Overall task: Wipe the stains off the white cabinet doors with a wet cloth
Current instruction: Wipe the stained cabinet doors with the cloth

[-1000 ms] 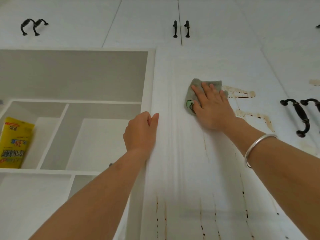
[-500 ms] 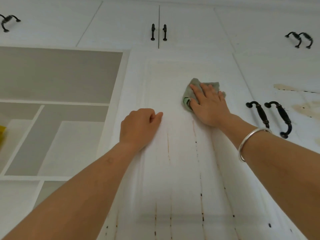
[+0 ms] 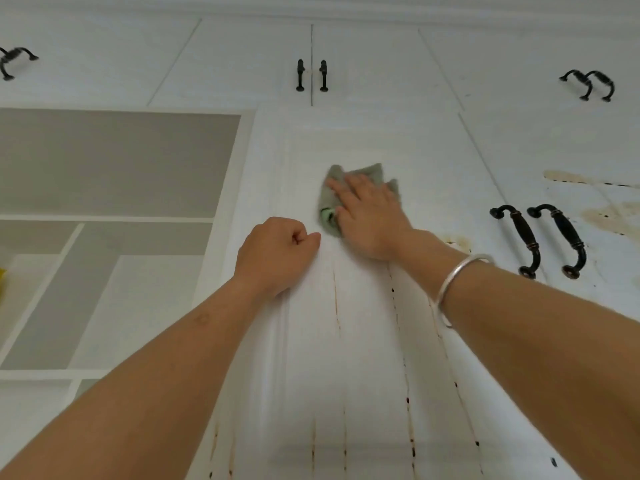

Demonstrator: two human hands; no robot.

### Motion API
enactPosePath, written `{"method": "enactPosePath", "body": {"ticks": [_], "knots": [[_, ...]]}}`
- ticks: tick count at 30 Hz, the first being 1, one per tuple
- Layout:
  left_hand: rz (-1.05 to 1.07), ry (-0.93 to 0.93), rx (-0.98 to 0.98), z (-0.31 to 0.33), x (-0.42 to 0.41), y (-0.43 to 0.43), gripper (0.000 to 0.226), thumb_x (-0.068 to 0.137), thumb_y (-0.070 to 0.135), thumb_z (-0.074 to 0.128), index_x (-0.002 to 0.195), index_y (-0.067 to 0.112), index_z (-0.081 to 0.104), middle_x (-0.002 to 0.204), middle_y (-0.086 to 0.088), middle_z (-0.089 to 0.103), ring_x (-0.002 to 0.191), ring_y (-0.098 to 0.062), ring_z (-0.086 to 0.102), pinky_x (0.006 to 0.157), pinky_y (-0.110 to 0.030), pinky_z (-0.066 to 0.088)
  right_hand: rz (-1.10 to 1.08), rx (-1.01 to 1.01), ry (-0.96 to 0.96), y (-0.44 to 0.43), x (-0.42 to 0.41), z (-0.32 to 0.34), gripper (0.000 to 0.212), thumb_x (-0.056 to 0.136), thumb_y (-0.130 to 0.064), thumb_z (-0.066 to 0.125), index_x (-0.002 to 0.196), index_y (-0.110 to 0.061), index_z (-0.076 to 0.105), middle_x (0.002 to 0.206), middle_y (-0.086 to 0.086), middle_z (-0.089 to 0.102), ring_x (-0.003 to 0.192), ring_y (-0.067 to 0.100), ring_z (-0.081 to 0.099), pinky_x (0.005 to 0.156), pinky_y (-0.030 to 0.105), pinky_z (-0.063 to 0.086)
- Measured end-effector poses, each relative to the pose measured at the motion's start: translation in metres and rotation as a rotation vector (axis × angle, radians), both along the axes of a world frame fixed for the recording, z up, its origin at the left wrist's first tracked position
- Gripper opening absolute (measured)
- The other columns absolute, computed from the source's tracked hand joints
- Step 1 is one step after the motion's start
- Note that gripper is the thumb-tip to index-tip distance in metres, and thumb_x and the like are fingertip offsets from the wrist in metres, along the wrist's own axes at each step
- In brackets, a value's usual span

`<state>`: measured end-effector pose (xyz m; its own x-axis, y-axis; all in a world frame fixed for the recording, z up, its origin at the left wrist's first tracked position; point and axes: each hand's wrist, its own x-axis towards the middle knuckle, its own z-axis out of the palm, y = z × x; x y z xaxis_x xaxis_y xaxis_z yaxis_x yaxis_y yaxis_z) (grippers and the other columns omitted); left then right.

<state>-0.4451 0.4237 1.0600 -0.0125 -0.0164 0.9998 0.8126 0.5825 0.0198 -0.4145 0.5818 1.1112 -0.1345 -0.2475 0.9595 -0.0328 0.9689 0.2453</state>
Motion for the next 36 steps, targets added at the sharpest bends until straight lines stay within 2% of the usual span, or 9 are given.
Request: {"method": "enactPosePath", "body": {"ticks": [3, 6, 9, 14, 19, 24, 30, 34, 36], "knots": [[0.001, 0.026, 0.004, 0.000, -0.001, -0.003, 0.031, 0.082, 0.023, 0.058, 0.055, 0.009, 0.050, 0.049, 0.004, 0.045, 0.052, -0.016, 0.041, 0.054, -0.028, 0.036, 0.040, 0.152, -0.002, -0.017, -0.006, -0.013, 0.053, 0.104, -0.035, 0.023, 0.155, -0.032, 0.010, 0.163, -0.004, 0.007, 0.149, 0.016, 0.001, 0.120, 0.039, -0.006], [0.004, 0.034, -0.003, -0.001, -0.001, -0.002, 0.037, 0.083, 0.032, 0.063, 0.054, 0.013, 0.049, 0.048, 0.007, 0.044, 0.051, -0.014, 0.042, 0.054, -0.027, 0.036, 0.074, 0.189, -0.030, 0.005, -0.001, -0.016, 0.052, 0.103, -0.038, 0.025, 0.154, -0.038, 0.012, 0.163, -0.008, 0.007, 0.149, 0.014, 0.001, 0.120, 0.037, -0.007], [0.007, 0.017, -0.006, -0.002, 0.001, -0.001, 0.045, 0.087, 0.040, 0.061, 0.054, 0.014, 0.044, 0.049, 0.007, 0.039, 0.051, -0.015, 0.040, 0.054, -0.027, 0.034, 0.058, 0.036, -0.026, 0.047, 0.006, -0.006, 0.054, 0.102, -0.039, 0.026, 0.154, -0.035, 0.011, 0.163, -0.005, 0.005, 0.150, 0.017, 0.000, 0.120, 0.041, -0.005], [0.032, 0.016, 0.014, -0.001, 0.001, -0.001, 0.044, 0.089, 0.037, 0.057, 0.055, 0.014, 0.041, 0.048, 0.005, 0.038, 0.051, -0.017, 0.039, 0.054, -0.027, 0.032, 0.073, -0.182, 0.014, 0.101, 0.013, -0.008, 0.055, 0.101, -0.036, 0.030, 0.154, -0.032, 0.015, 0.161, 0.000, 0.011, 0.148, 0.022, 0.009, 0.120, 0.047, 0.004], [0.019, -0.012, 0.008, -0.004, 0.001, -0.001, 0.043, 0.089, 0.036, 0.057, 0.055, 0.014, 0.041, 0.049, 0.005, 0.038, 0.051, -0.017, 0.039, 0.056, -0.027, 0.033, 0.139, -0.198, -0.010, 0.114, 0.012, -0.034, 0.062, 0.093, -0.043, 0.025, 0.154, -0.032, 0.016, 0.161, -0.001, 0.010, 0.147, 0.021, 0.009, 0.117, 0.037, -0.001], [0.010, -0.042, 0.010, -0.007, 0.005, 0.004, 0.044, 0.090, 0.034, 0.055, 0.055, 0.015, 0.039, 0.051, 0.004, 0.037, 0.053, -0.018, 0.037, 0.056, -0.027, 0.032, 0.122, -0.109, -0.030, 0.116, 0.014, -0.065, 0.076, 0.080, -0.053, 0.011, 0.154, -0.035, 0.011, 0.162, -0.005, 0.008, 0.148, 0.019, 0.004, 0.120, 0.044, 0.002], [0.081, -0.086, 0.086, -0.010, 0.012, -0.005, 0.042, 0.092, 0.036, 0.051, 0.057, 0.016, 0.039, 0.054, 0.002, 0.041, 0.055, -0.021, 0.041, 0.056, -0.028, 0.032, 0.026, -0.042, -0.059, 0.059, 0.012, -0.086, 0.065, 0.089, -0.044, 0.010, 0.154, -0.035, 0.002, 0.163, -0.006, -0.001, 0.149, 0.015, -0.005, 0.119, 0.039, -0.011], [0.104, -0.082, 0.160, -0.013, 0.006, -0.014, 0.040, 0.092, 0.038, 0.049, 0.061, 0.013, 0.047, 0.055, 0.001, 0.047, 0.058, -0.022, 0.046, 0.054, -0.028, 0.033, -0.007, -0.110, 0.050, -0.020, -0.015, -0.096, 0.070, 0.087, -0.045, -0.007, 0.155, -0.031, 0.004, 0.163, 0.001, 0.002, 0.150, 0.023, -0.001, 0.120, 0.047, -0.006], [0.118, -0.049, 0.191, -0.015, 0.005, -0.014, 0.038, 0.091, 0.039, 0.049, 0.067, 0.010, 0.053, 0.058, 0.000, 0.053, 0.060, -0.023, 0.050, 0.053, -0.028, 0.033, -0.008, -0.057, 0.065, -0.046, -0.023, -0.100, 0.067, 0.090, -0.043, -0.001, 0.155, -0.029, 0.007, 0.163, 0.002, 0.005, 0.150, 0.024, 0.001, 0.119, 0.050, -0.003]]}}
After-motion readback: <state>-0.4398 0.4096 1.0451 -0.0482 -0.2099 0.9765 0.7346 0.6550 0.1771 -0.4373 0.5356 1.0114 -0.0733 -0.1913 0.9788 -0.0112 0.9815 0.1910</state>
